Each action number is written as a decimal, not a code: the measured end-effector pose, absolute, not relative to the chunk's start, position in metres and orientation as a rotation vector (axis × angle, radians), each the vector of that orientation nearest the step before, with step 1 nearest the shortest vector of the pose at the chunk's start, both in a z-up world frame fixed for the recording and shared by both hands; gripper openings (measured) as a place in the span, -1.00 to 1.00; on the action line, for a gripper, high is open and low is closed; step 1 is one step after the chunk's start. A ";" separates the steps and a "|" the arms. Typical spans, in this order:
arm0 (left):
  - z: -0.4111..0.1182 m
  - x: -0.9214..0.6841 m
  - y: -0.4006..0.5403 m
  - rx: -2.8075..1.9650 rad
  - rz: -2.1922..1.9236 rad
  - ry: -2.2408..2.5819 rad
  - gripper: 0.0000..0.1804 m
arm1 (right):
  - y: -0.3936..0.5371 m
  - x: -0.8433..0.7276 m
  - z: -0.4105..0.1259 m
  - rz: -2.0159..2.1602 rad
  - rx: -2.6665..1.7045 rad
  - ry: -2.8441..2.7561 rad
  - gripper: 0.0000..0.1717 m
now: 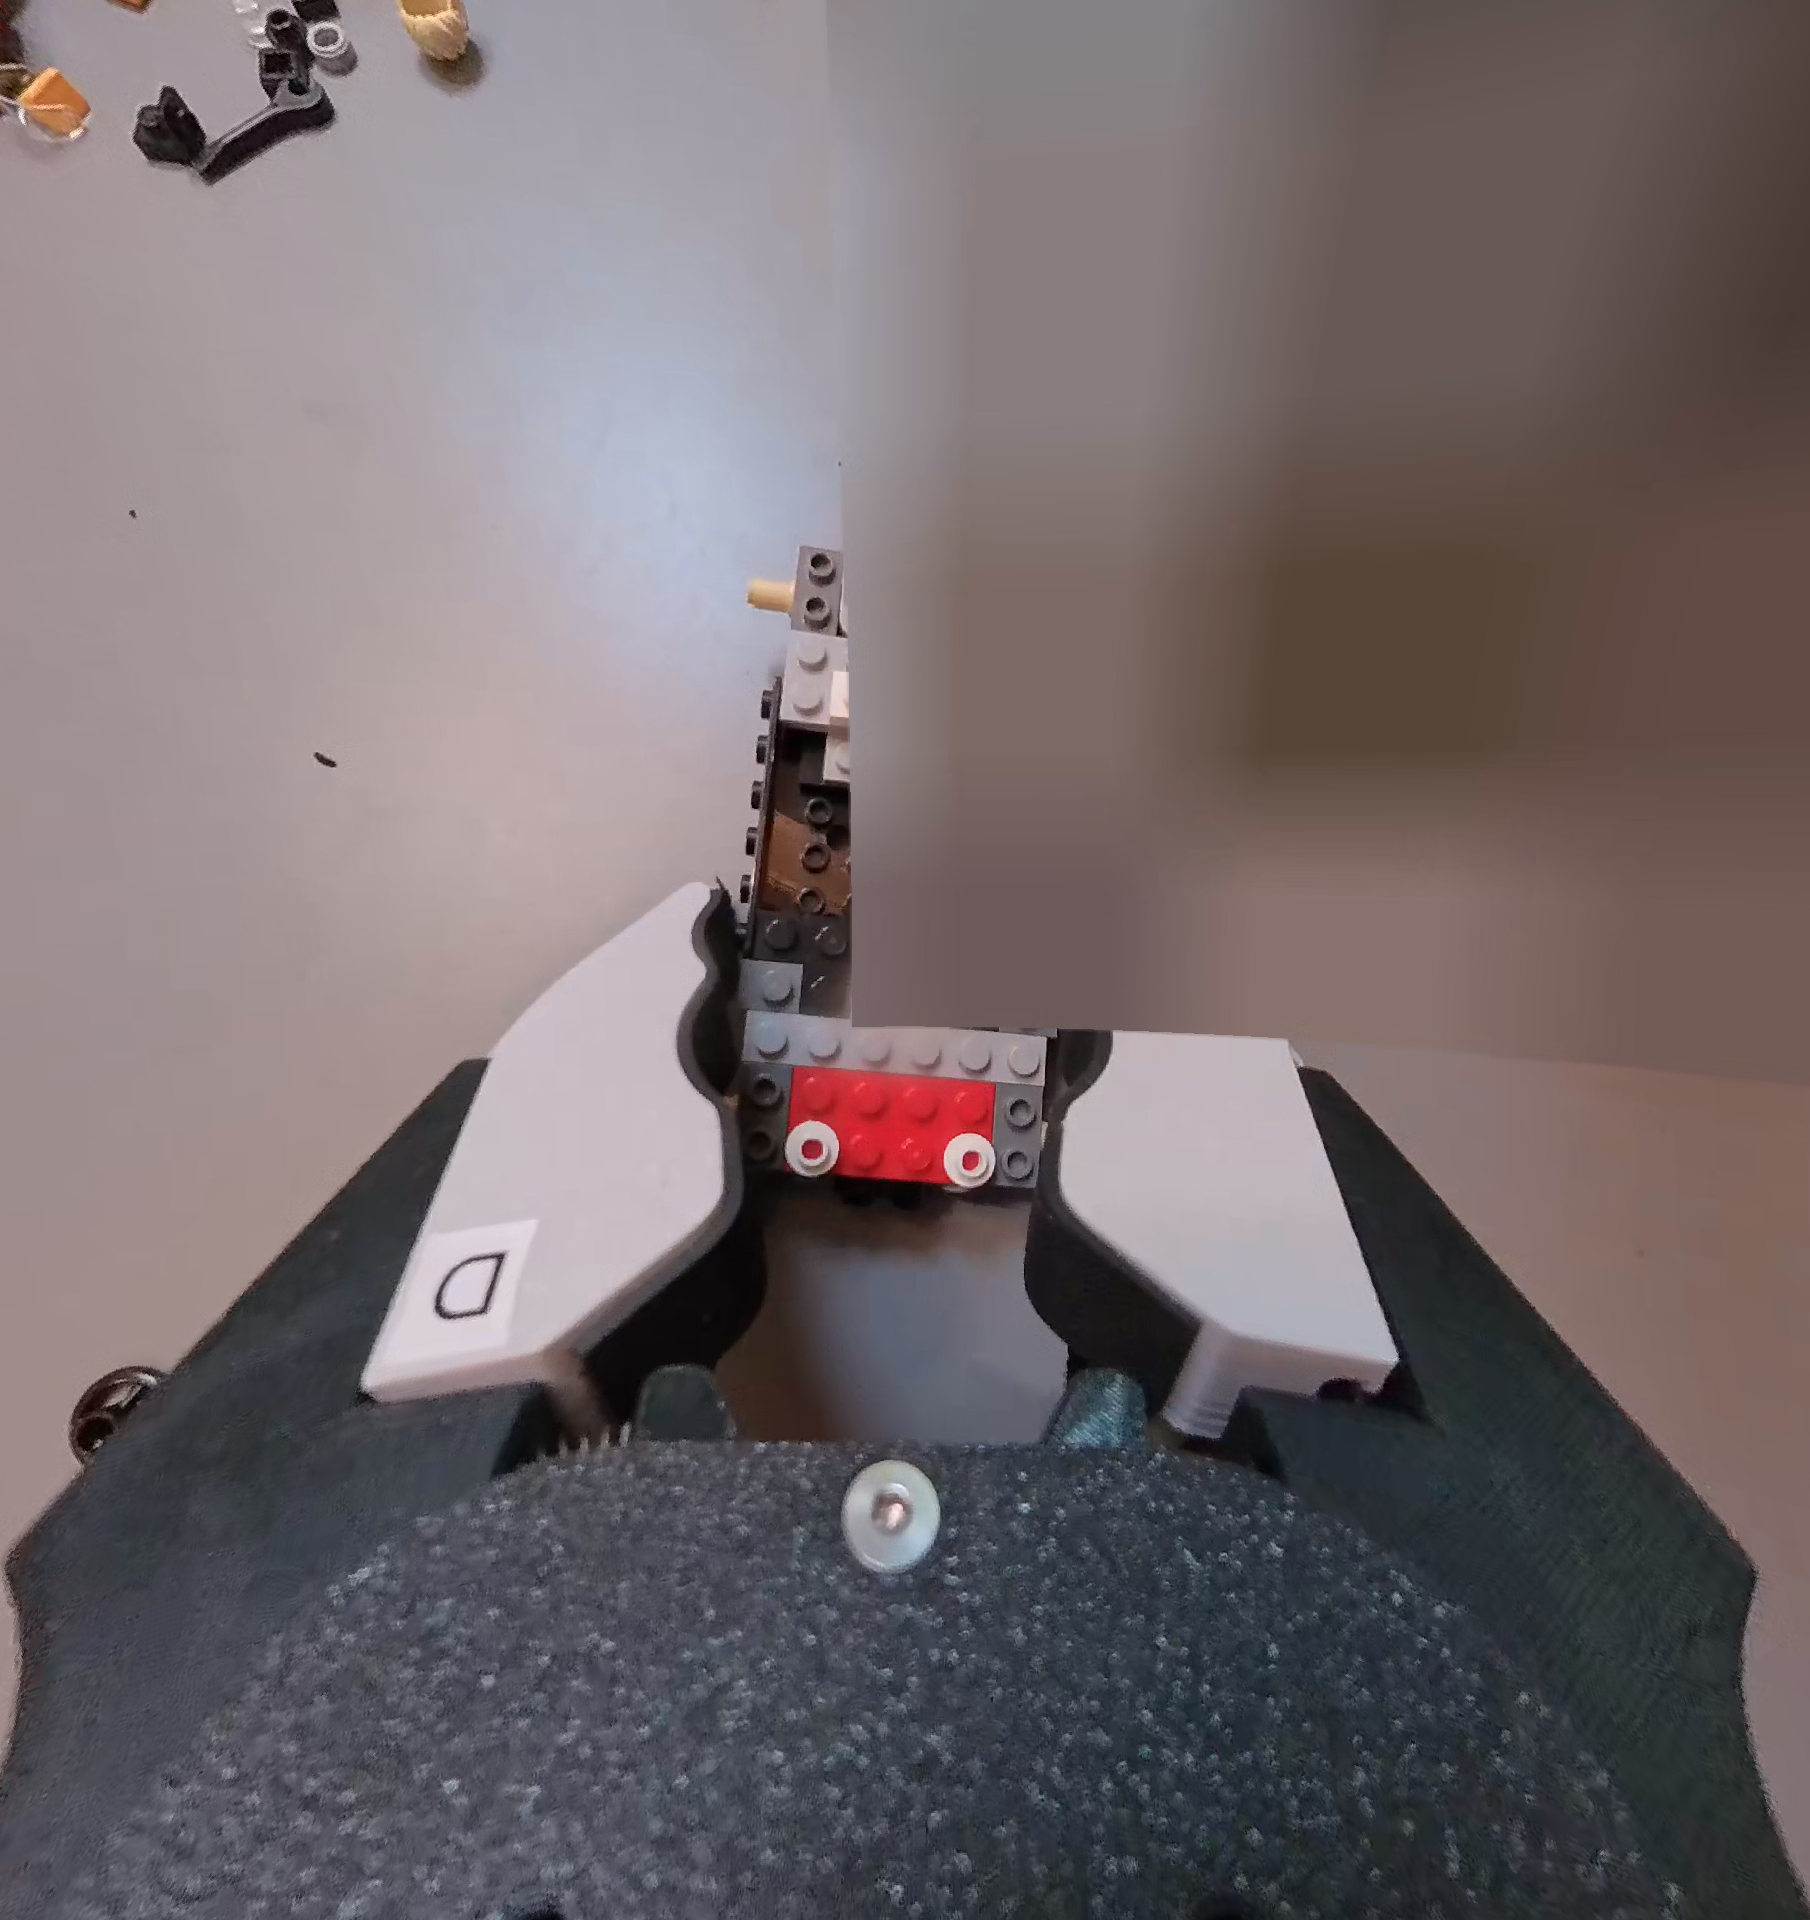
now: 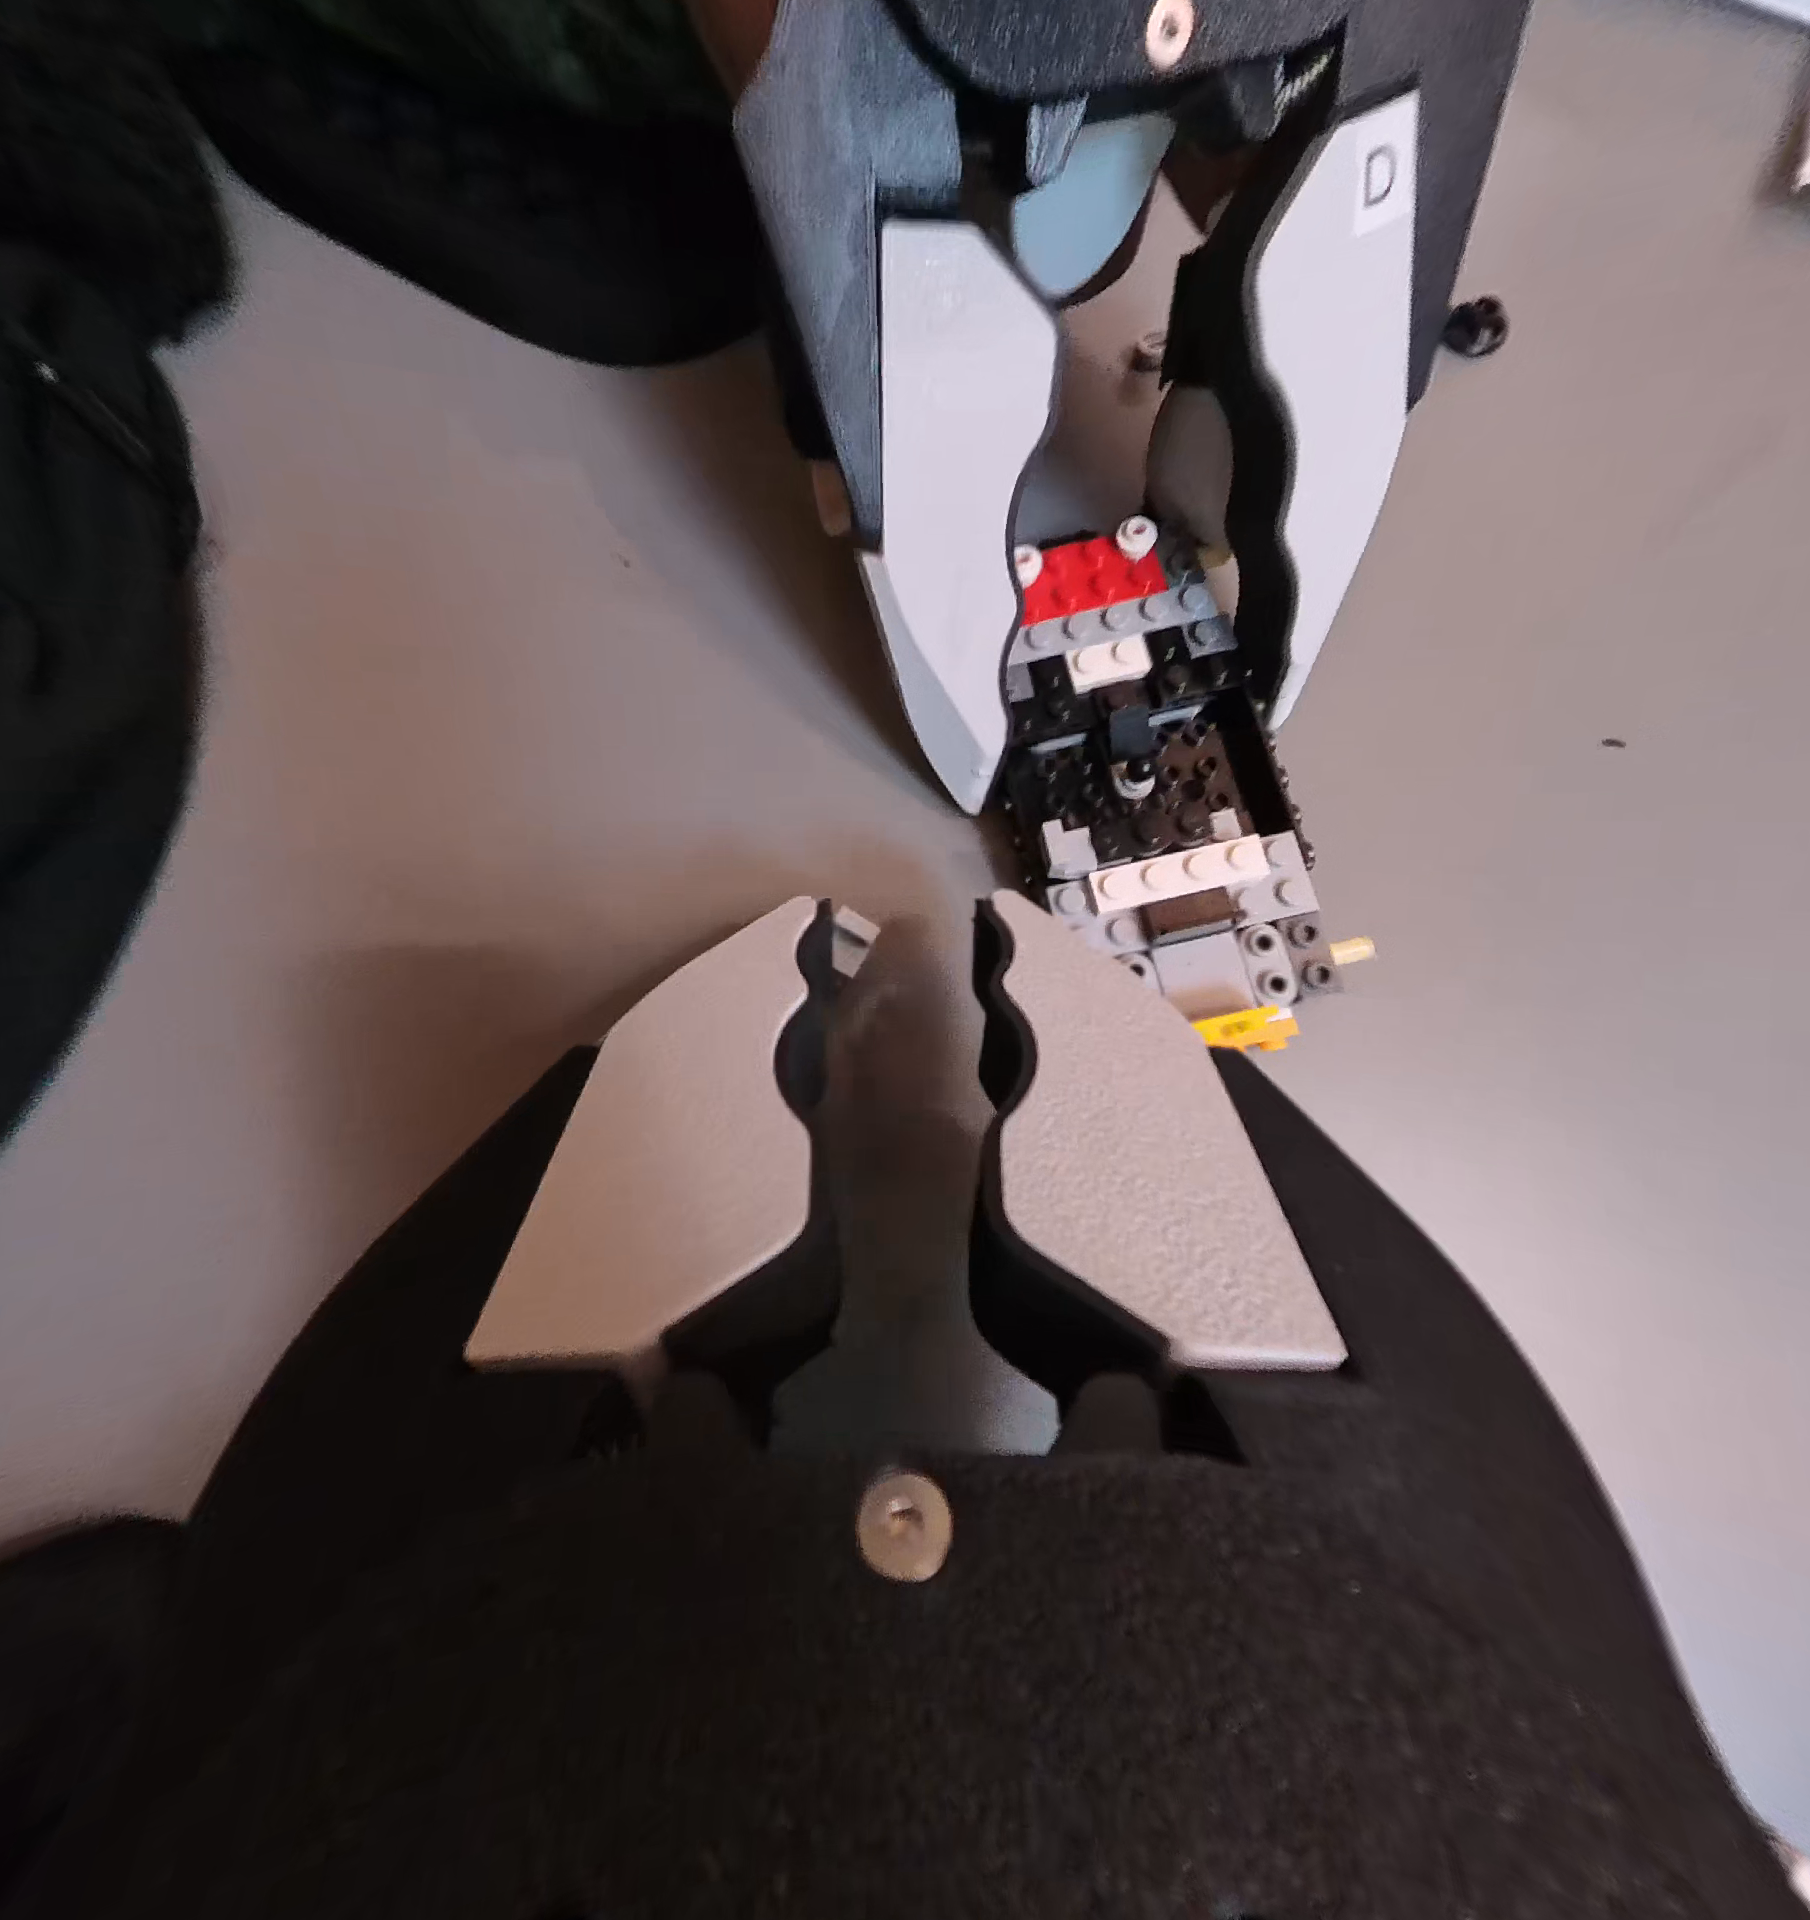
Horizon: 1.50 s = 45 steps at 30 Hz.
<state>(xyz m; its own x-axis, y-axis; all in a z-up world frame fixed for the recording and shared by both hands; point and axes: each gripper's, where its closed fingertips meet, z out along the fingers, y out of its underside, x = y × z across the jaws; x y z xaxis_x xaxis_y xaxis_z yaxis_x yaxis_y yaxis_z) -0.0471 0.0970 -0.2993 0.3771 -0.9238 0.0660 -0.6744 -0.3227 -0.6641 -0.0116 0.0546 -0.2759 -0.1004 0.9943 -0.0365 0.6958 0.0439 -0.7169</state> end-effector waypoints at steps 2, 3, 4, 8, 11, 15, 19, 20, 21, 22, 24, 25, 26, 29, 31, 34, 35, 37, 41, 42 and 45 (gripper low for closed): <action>-0.299 -0.047 0.097 -2.098 -0.601 1.372 -0.34 | 0.057 -0.014 -0.269 0.810 -1.686 -1.834 -0.68; -0.299 -0.047 0.097 -2.098 -0.602 1.372 -0.34 | 0.060 -0.015 -0.267 0.781 -1.678 -1.828 -0.68; -0.299 -0.047 0.097 -2.098 -0.604 1.371 -0.34 | 0.064 -0.016 -0.266 0.748 -1.675 -1.823 -0.68; -0.299 -0.047 0.097 -2.099 -0.606 1.370 -0.34 | 0.081 -0.027 -0.266 0.579 -1.614 -1.789 -0.78; -0.299 -0.048 0.097 -2.103 -0.602 1.366 -0.34 | 0.084 -0.031 -0.276 0.457 -1.565 -1.862 -0.93; -0.300 -0.051 0.100 -2.110 -0.565 1.361 -0.34 | 0.087 -0.033 -0.277 0.426 -1.580 -1.855 -0.96; -0.300 -0.053 0.100 -2.120 -0.552 1.382 -0.33 | 0.089 -0.035 -0.274 0.660 -1.745 -1.706 -0.96; -0.300 -0.054 0.100 -2.125 -0.557 1.379 -0.33 | 0.089 -0.036 -0.273 0.692 -1.755 -1.682 -0.96; -0.300 -0.054 0.101 -2.130 -0.566 1.373 -0.33 | 0.090 -0.036 -0.272 0.717 -1.760 -1.664 -0.96; -0.299 -0.055 0.101 -2.131 -0.569 1.371 -0.33 | 0.091 -0.037 -0.271 0.735 -1.763 -1.657 -0.96; -0.300 -0.055 0.102 -2.131 -0.554 1.376 -0.33 | 0.092 -0.037 -0.271 0.760 -1.775 -1.638 -0.96; -0.300 -0.056 0.102 -2.132 -0.552 1.376 -0.32 | 0.093 -0.037 -0.271 0.770 -1.776 -1.627 -0.96; -0.300 -0.056 0.102 -2.135 -0.555 1.373 -0.33 | 0.093 -0.037 -0.270 0.775 -1.775 -1.615 -0.96; -0.299 -0.056 0.103 -2.147 -0.566 1.359 -0.33 | 0.096 -0.038 -0.267 0.770 -1.759 -1.590 -0.96; -0.299 -0.058 0.104 -2.146 -0.553 1.361 -0.32 | 0.099 -0.039 -0.264 0.765 -1.749 -1.565 -0.96; -0.299 -0.058 0.105 -2.155 -0.552 1.348 -0.32 | 0.100 -0.039 -0.264 0.757 -1.740 -1.555 -0.96; -0.299 -0.059 0.105 -2.158 -0.556 1.349 -0.32 | 0.100 -0.040 -0.263 0.757 -1.737 -1.549 -0.96; -0.299 -0.059 0.105 -2.160 -0.552 1.345 -0.32 | 0.101 -0.040 -0.263 0.776 -1.742 -1.525 -0.96; -0.300 -0.058 0.100 -2.143 -0.534 1.386 -0.33 | 0.132 -0.028 -0.222 0.778 -1.672 -1.303 -0.97; -0.300 -0.058 0.100 -2.143 -0.537 1.386 -0.33 | 0.130 -0.026 -0.220 0.746 -1.652 -1.333 -0.97; -0.300 -0.057 0.100 -2.147 -0.538 1.388 -0.33 | 0.119 -0.029 -0.222 0.778 -1.637 -1.343 -0.97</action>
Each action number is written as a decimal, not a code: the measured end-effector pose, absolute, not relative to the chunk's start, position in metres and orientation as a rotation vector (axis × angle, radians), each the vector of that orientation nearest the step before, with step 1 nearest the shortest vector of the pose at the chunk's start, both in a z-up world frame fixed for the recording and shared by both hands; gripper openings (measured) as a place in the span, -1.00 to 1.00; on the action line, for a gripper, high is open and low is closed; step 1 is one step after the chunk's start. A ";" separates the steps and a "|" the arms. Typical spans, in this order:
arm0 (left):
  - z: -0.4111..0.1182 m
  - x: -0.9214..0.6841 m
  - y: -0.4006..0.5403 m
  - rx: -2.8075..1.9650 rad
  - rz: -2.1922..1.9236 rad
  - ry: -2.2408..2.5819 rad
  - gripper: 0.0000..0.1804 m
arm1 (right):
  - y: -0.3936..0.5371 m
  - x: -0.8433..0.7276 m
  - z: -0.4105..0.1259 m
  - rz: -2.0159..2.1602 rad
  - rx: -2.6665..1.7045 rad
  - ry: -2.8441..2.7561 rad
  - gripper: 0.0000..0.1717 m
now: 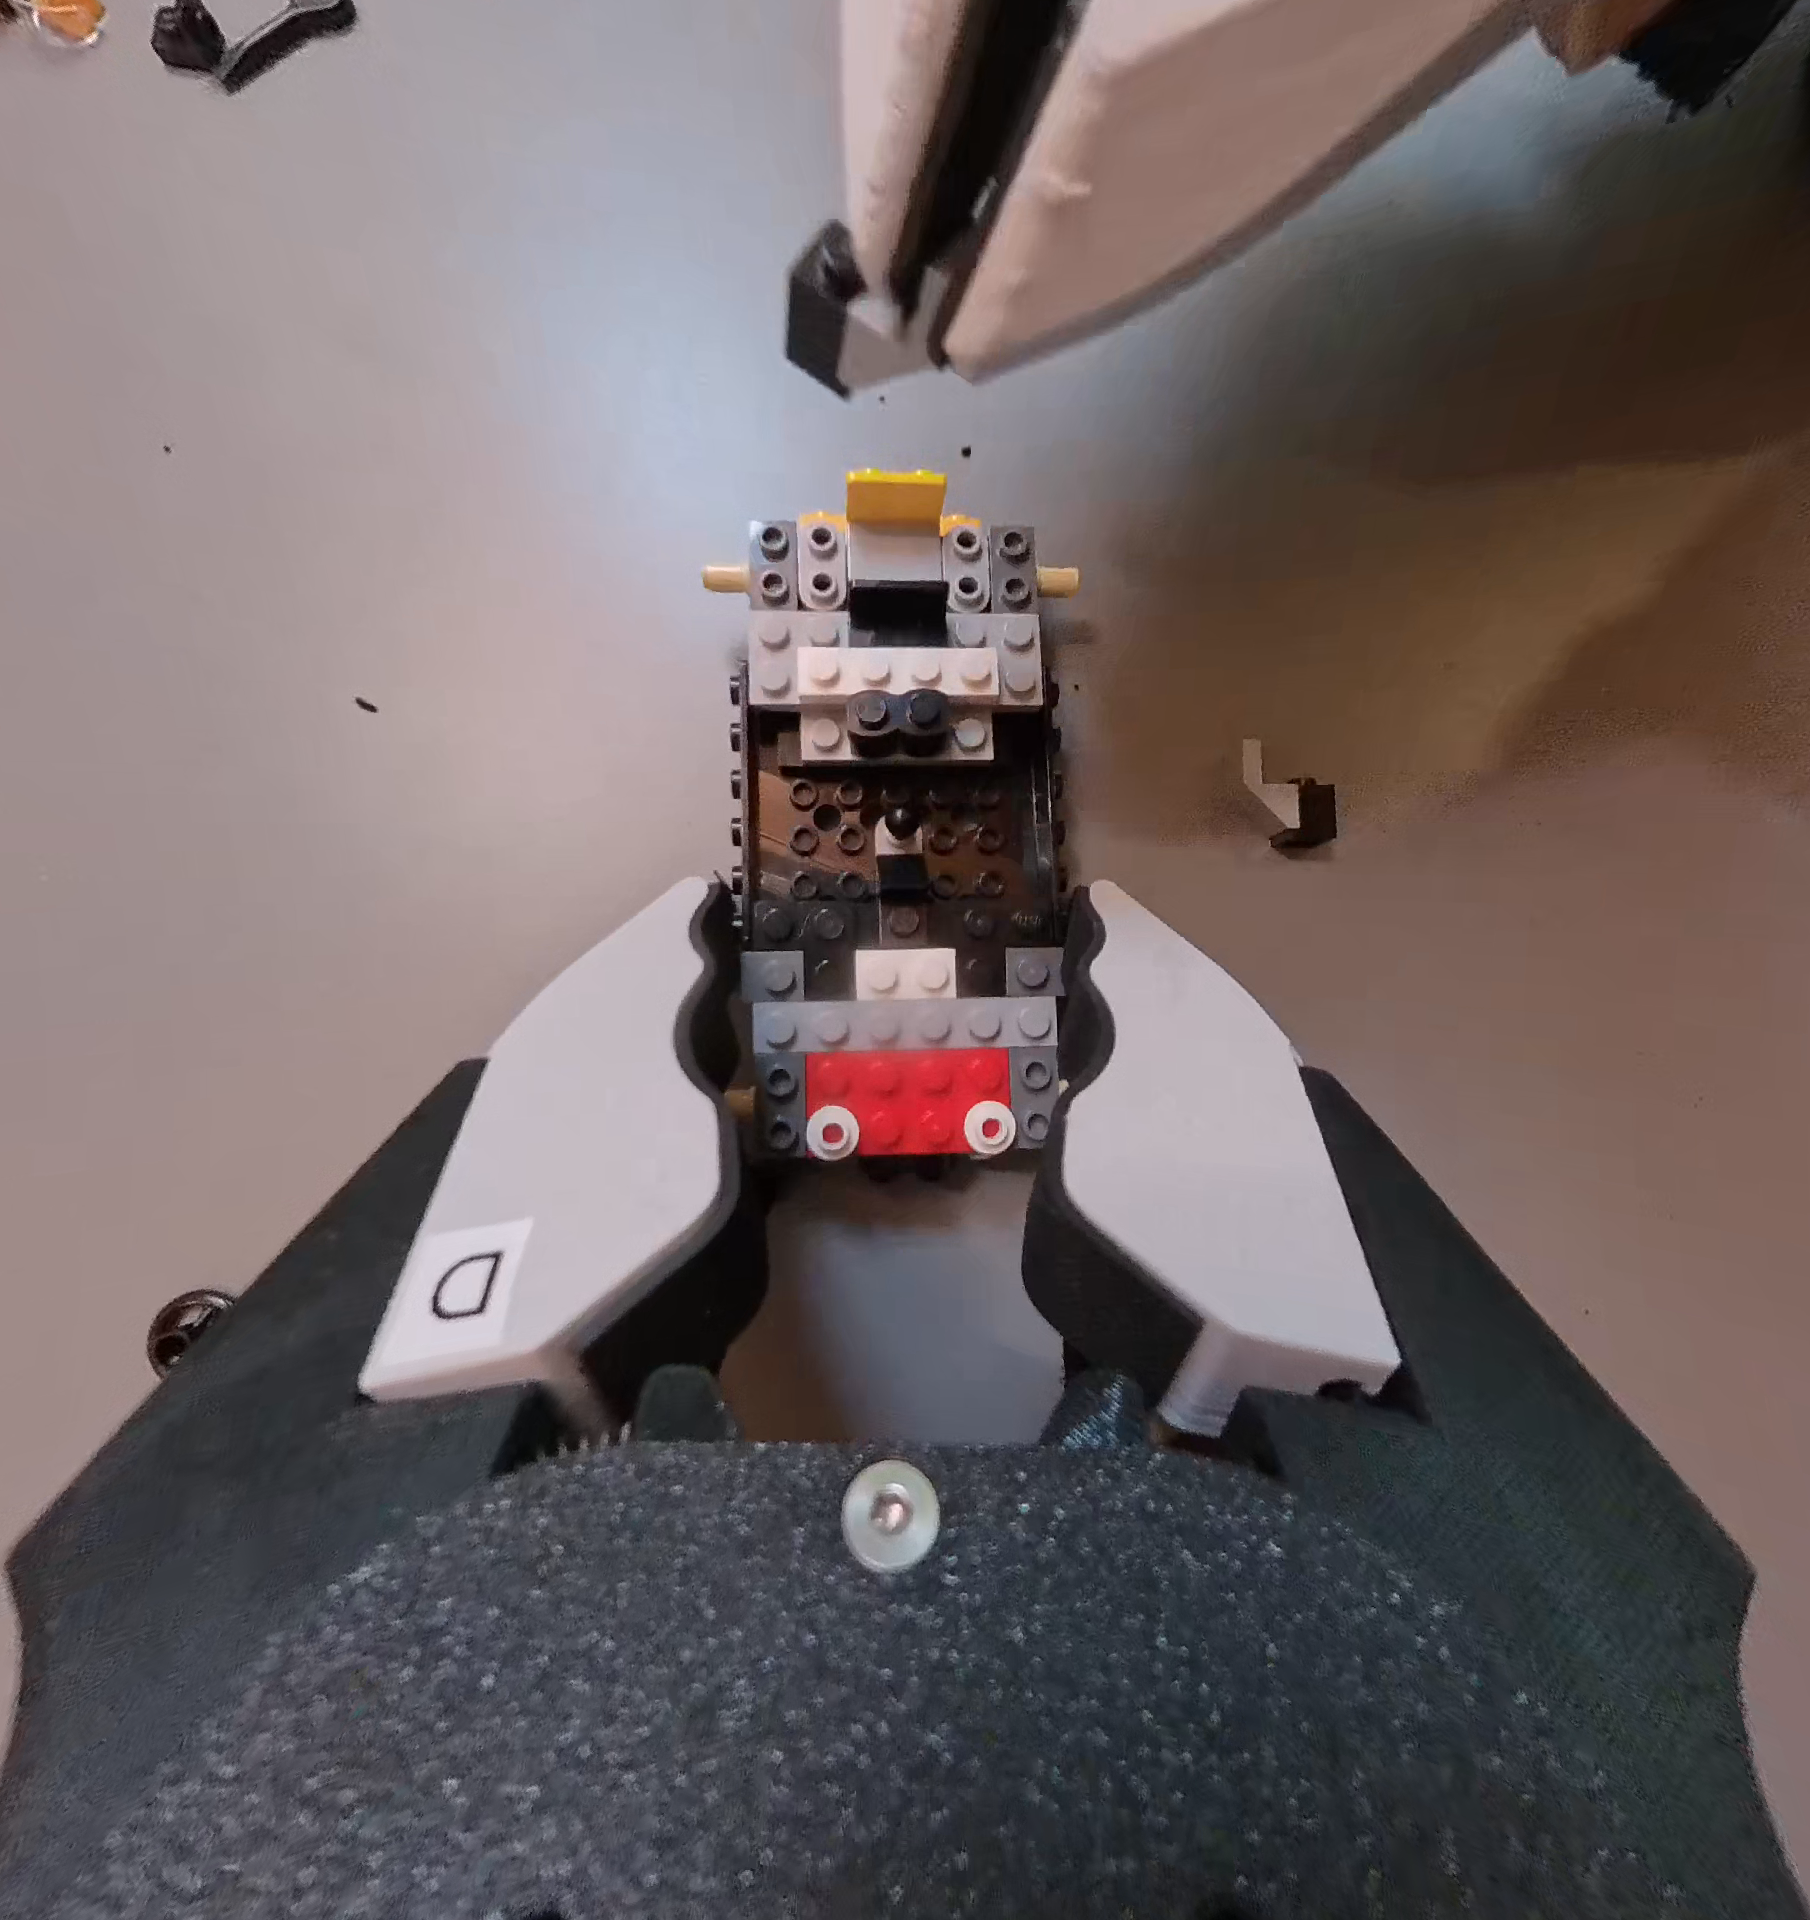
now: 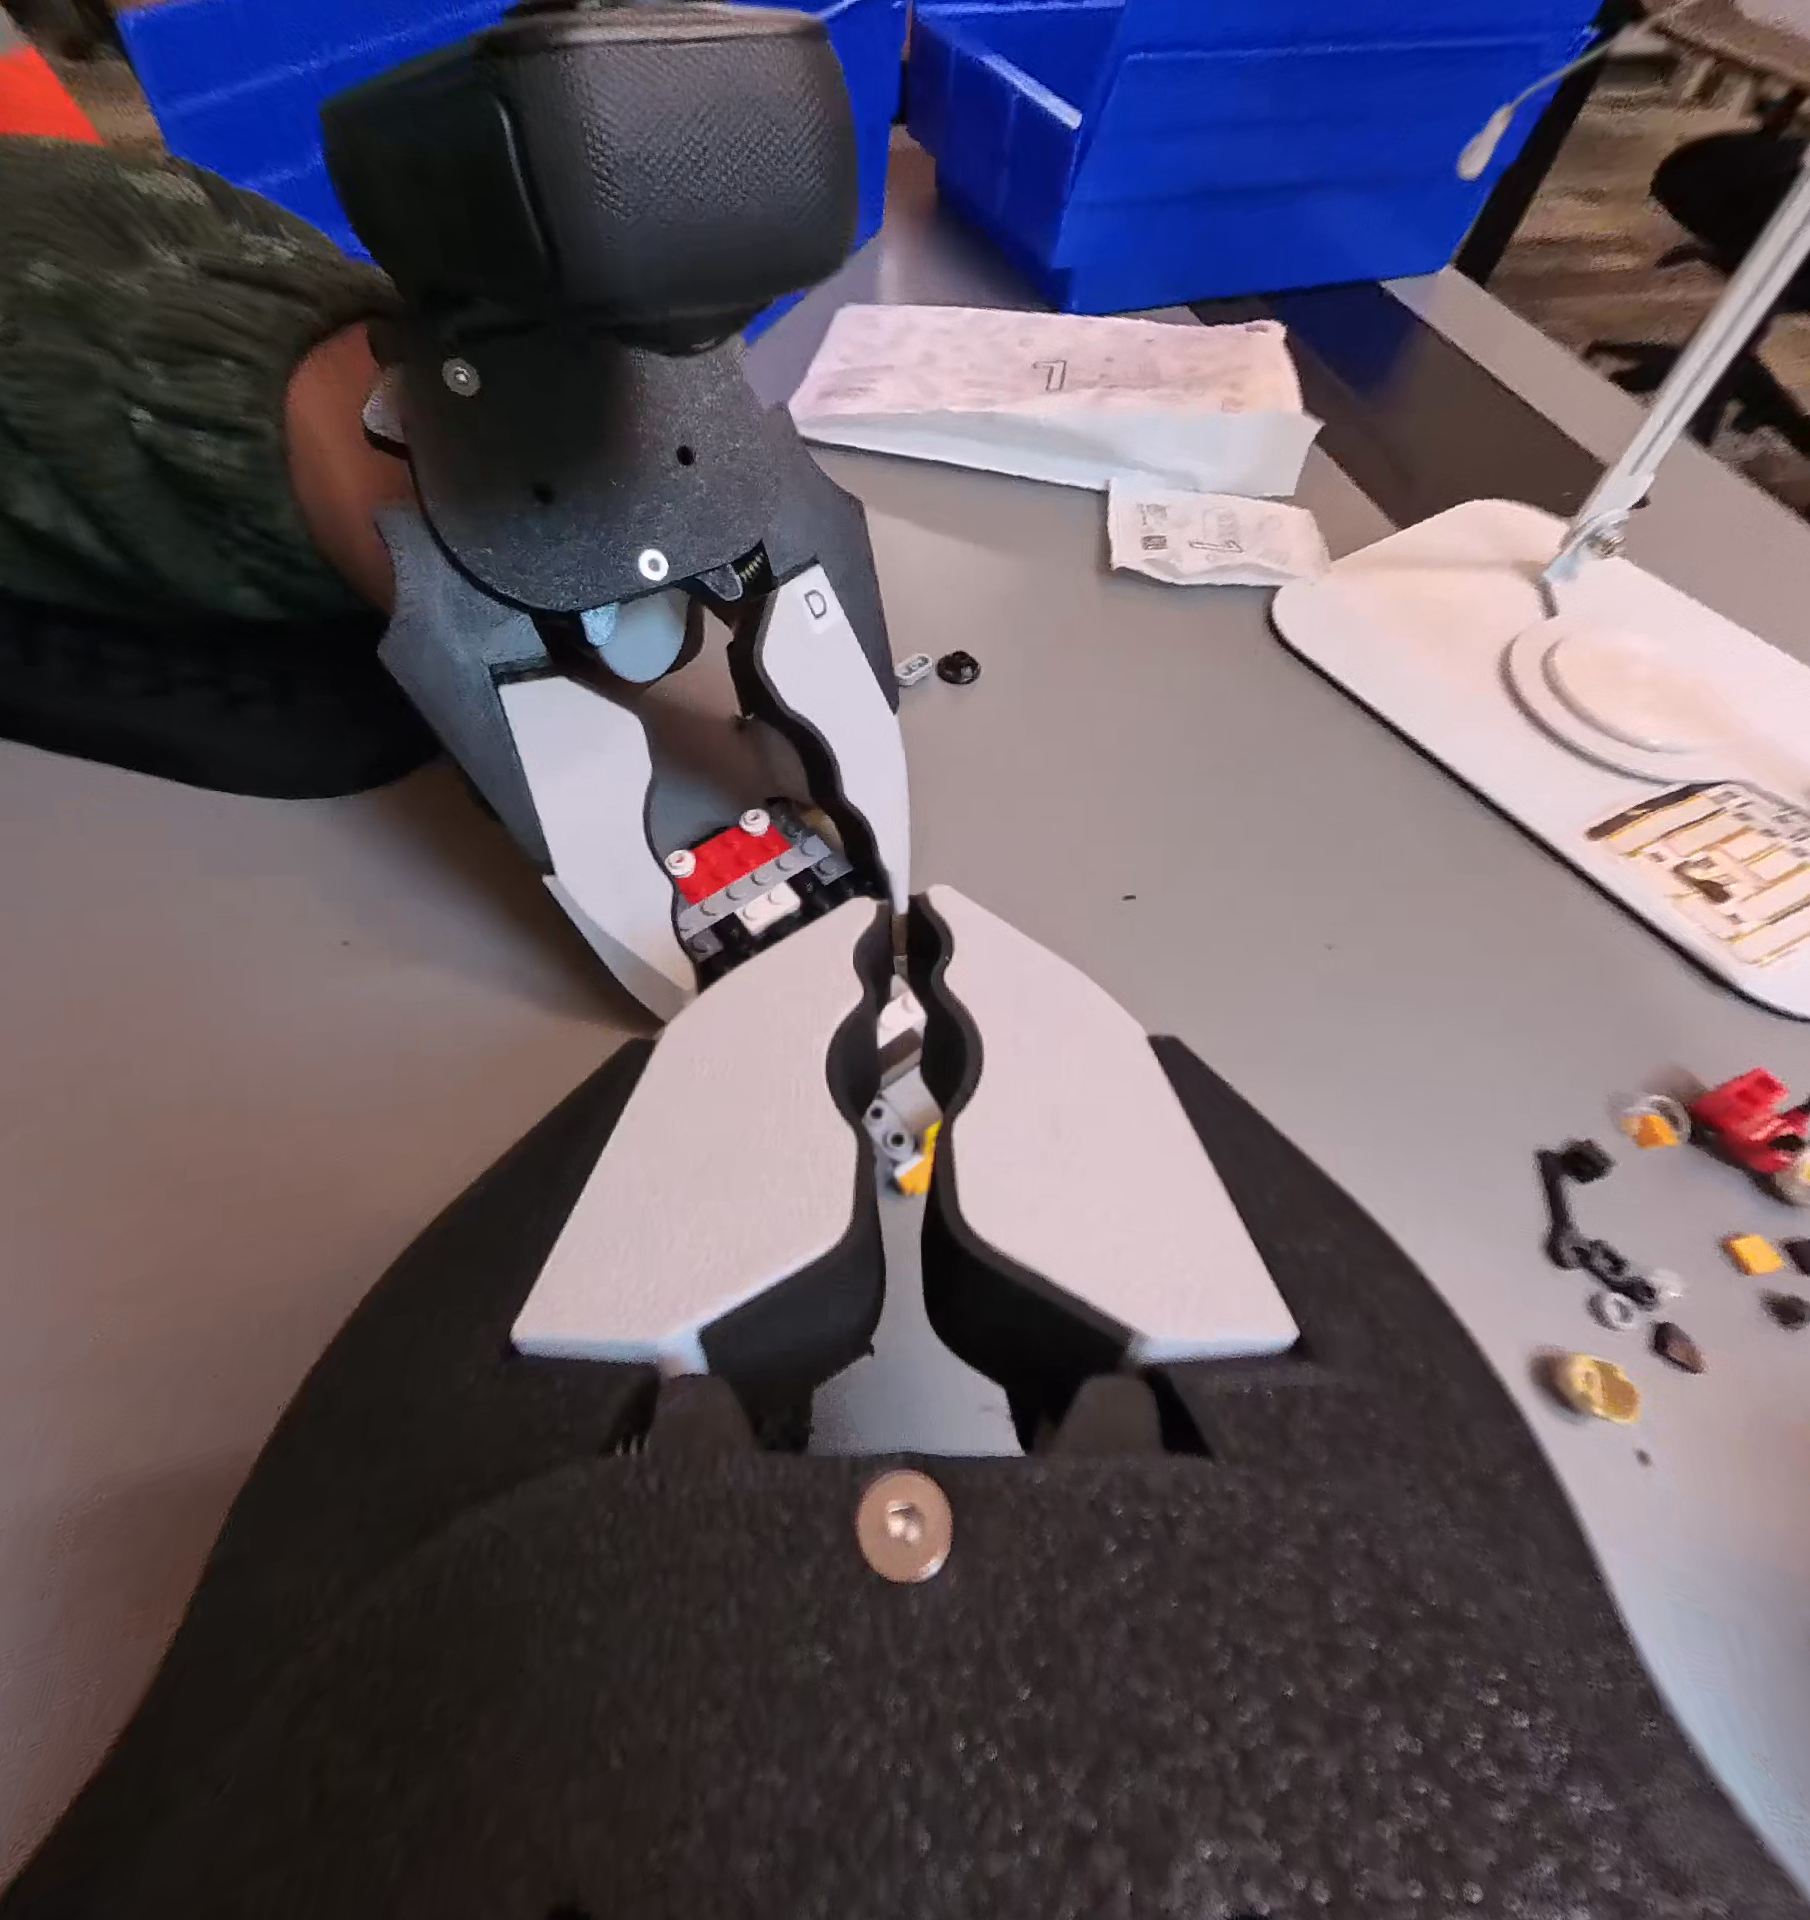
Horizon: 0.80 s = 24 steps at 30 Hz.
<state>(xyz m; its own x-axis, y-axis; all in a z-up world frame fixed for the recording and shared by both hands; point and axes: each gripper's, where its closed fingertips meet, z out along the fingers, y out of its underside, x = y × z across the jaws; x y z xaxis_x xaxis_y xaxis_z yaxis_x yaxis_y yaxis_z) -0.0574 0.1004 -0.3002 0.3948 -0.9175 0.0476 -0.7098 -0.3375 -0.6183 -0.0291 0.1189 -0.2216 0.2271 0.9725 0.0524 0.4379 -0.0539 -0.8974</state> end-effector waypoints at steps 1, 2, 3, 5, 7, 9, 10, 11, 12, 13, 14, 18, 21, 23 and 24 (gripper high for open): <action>-0.300 -0.057 0.100 -2.147 -0.539 1.386 -0.33 | 0.119 -0.028 -0.223 0.788 -1.645 -1.347 -0.97; -0.300 -0.057 0.100 -2.146 -0.541 1.382 -0.33 | 0.119 -0.025 -0.222 0.779 -1.639 -1.356 -0.97; -0.300 -0.057 0.100 -2.144 -0.544 1.378 -0.33 | 0.117 -0.024 -0.220 0.794 -1.632 -1.374 -0.97; -0.300 -0.057 0.101 -2.139 -0.546 1.374 -0.34 | 0.105 -0.023 -0.216 0.872 -1.612 -1.428 -0.97; -0.300 -0.056 0.101 -2.130 -0.551 1.367 -0.34 | 0.093 -0.018 -0.219 0.886 -1.601 -1.513 -0.97; -0.300 -0.055 0.102 -2.113 -0.563 1.364 -0.34 | 0.081 -0.015 -0.222 0.908 -1.587 -1.565 -0.97; -0.299 -0.054 0.102 -2.107 -0.579 1.364 -0.29 | 0.077 -0.014 -0.223 0.910 -1.584 -1.568 -0.97; -0.297 -0.052 0.102 -2.097 -0.606 1.353 -0.23 | 0.075 -0.014 -0.226 0.909 -1.580 -1.571 -0.97; -0.293 -0.051 0.103 -2.083 -0.627 1.340 -0.21 | 0.071 -0.014 -0.228 0.912 -1.578 -1.583 -0.97; -0.288 -0.051 0.104 -2.054 -0.646 1.330 -0.21 | 0.069 -0.014 -0.230 0.915 -1.577 -1.592 -0.97; -0.281 -0.050 0.105 -2.019 -0.661 1.320 -0.23 | 0.067 -0.014 -0.231 0.923 -1.572 -1.597 -0.97; -0.270 -0.057 0.112 -1.976 -0.628 1.290 -0.31 | 0.066 -0.015 -0.229 0.969 -1.555 -1.577 -0.97; -0.259 -0.050 0.106 -1.865 -0.656 1.338 -0.46 | 0.064 -0.019 -0.219 1.066 -1.522 -1.504 -0.97; -0.250 -0.042 0.097 -1.757 -0.655 1.385 -0.52 | 0.061 -0.022 -0.209 1.166 -1.491 -1.439 -0.97; -0.244 -0.037 0.093 -1.700 -0.658 1.401 -0.55 | 0.059 -0.023 -0.203 1.230 -1.472 -1.406 -0.97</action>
